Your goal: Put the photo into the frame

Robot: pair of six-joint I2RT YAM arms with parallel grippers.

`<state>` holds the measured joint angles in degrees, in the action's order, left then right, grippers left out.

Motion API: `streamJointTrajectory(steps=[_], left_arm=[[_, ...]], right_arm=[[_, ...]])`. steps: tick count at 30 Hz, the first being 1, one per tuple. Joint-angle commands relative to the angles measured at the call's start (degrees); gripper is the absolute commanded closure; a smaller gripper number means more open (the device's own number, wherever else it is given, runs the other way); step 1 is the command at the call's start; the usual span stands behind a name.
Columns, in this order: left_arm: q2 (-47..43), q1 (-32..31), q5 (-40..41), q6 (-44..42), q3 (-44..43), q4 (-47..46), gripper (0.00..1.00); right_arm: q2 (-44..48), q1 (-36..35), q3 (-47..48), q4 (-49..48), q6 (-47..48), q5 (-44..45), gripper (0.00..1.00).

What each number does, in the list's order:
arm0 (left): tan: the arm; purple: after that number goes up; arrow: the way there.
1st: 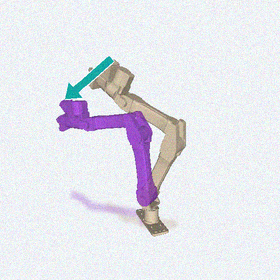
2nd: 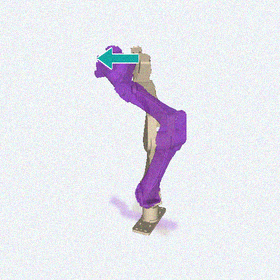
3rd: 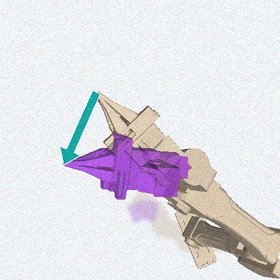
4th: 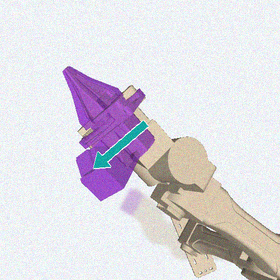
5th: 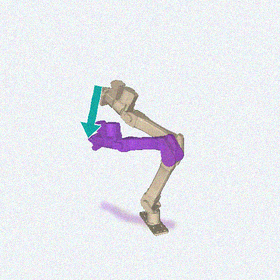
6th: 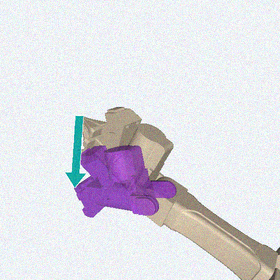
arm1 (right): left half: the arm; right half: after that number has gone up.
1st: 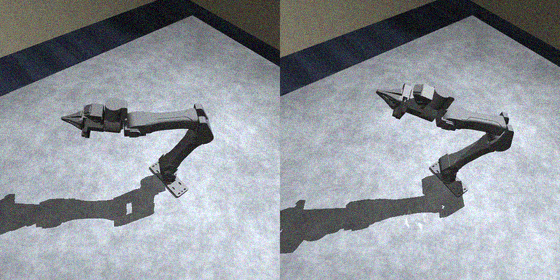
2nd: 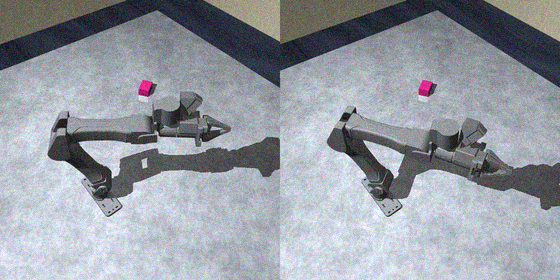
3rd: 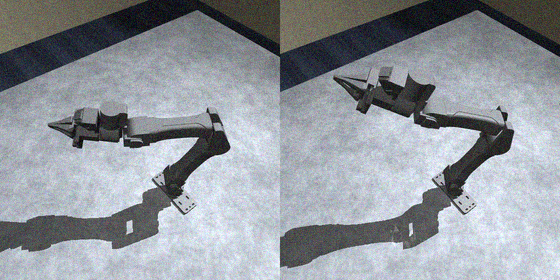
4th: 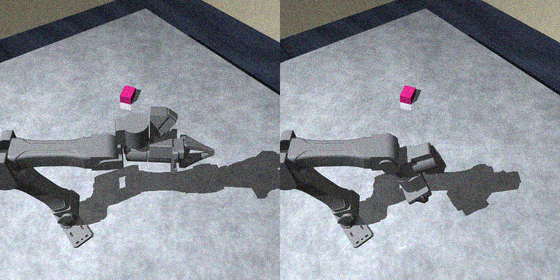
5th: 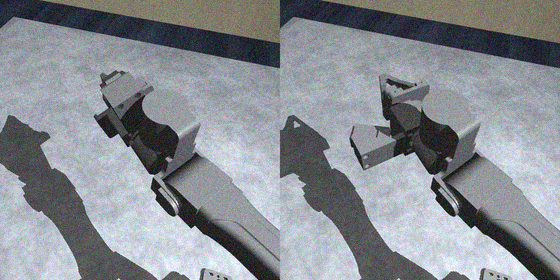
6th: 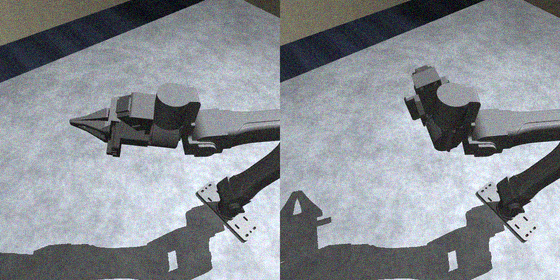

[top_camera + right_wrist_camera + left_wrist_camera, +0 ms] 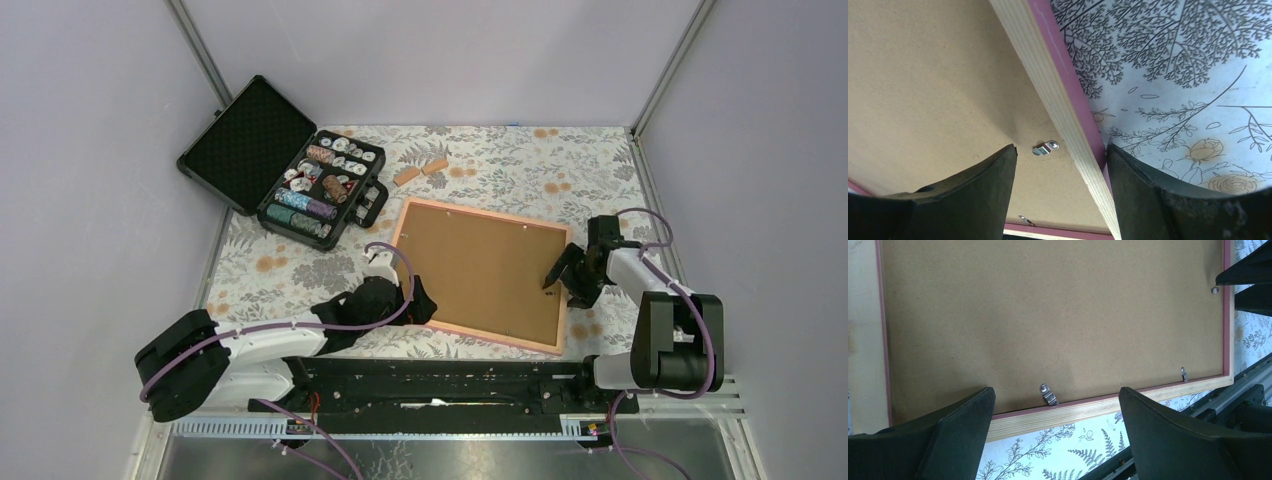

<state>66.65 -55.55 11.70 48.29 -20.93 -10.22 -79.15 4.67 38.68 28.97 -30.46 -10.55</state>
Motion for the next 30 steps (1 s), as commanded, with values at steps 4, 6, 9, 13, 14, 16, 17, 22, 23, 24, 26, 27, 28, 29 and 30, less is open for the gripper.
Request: streamJointTrajectory(steps=[4, 6, 9, 13, 14, 16, 17, 22, 23, 24, 26, 27, 28, 29, 30], left_arm=[[0.33, 0.16, -0.12, -0.04, 0.61, -4.17, 0.01], [0.02, 0.18, -0.1, -0.04, 0.84, -4.28, 0.01], [-0.12, 0.23, -0.1, -0.11, 0.98, -4.4, 0.01], [-0.19, 0.18, -0.13, -0.13, 1.01, -4.5, 0.01], [-0.2, 0.12, -0.13, -0.05, 1.12, -4.54, 0.01], [-0.44, 0.18, -0.11, 0.02, 1.32, -4.67, 0.01], [-0.64, 0.18, -0.16, 0.04, 1.47, -4.78, 0.01], [-0.93, 0.22, -0.27, -0.04, 1.77, -5.16, 0.01], [-0.97, 0.22, -0.34, -0.11, 1.77, -5.16, 0.01], [-0.92, 0.16, -0.29, -0.13, 1.77, -5.16, 0.01], [-0.96, 0.23, -0.32, -0.13, 1.77, -5.16, 0.01], [-1.0, 0.24, -0.33, -0.13, 1.77, -5.16, 0.01], [-1.0, 0.24, -0.31, -0.13, 1.84, -5.16, 0.01], [-1.09, 0.24, -0.32, -0.13, 1.85, -5.16, 0.01], [-1.15, 0.2, -0.34, -0.13, 1.86, -5.16, 0.01]], right_arm=[[-0.82, -4.35, 0.38, 3.55, -2.61, 5.71, 0.28], [-1.16, -5.98, 0.51, 3.3, -2.6, 6.25, 0.31], [-2.99, -6.15, 1.14, 3.03, -1.55, 6.3, 0.31], [-4.49, -6.37, 1.31, 3.07, -1.27, 6.22, 0.36], [-4.52, -6.42, 1.31, 3.03, -1.35, 6.63, 0.36], [-4.53, -6.47, 1.39, 3.11, -1.09, 6.47, 0.37], [-4.42, -6.6, 1.5, 3.19, -0.98, 6.23, 0.38], [-4.51, -6.97, 1.93, 3.21, -0.52, 4.4, 0.5], [-4.52, -7.04, 1.97, 3.2, -0.45, 4.25, 0.53], [-4.52, -7.19, 2.14, 3.28, -0.36, 4.22, 0.56], [-4.6, -7.31, 2.41, 3.52, -0.3, 4.34, 0.62], [-4.65, -7.44, 2.52, 3.61, -0.37, 4.45, 0.64], [-4.64, -7.47, 2.66, 3.78, -0.36, 4.54, 0.67], [-4.69, -7.41, 2.8, 3.88, -0.31, 4.57, 0.69], [-4.65, -7.43, 2.88, 4.05, -0.24, 4.77, 0.7]])
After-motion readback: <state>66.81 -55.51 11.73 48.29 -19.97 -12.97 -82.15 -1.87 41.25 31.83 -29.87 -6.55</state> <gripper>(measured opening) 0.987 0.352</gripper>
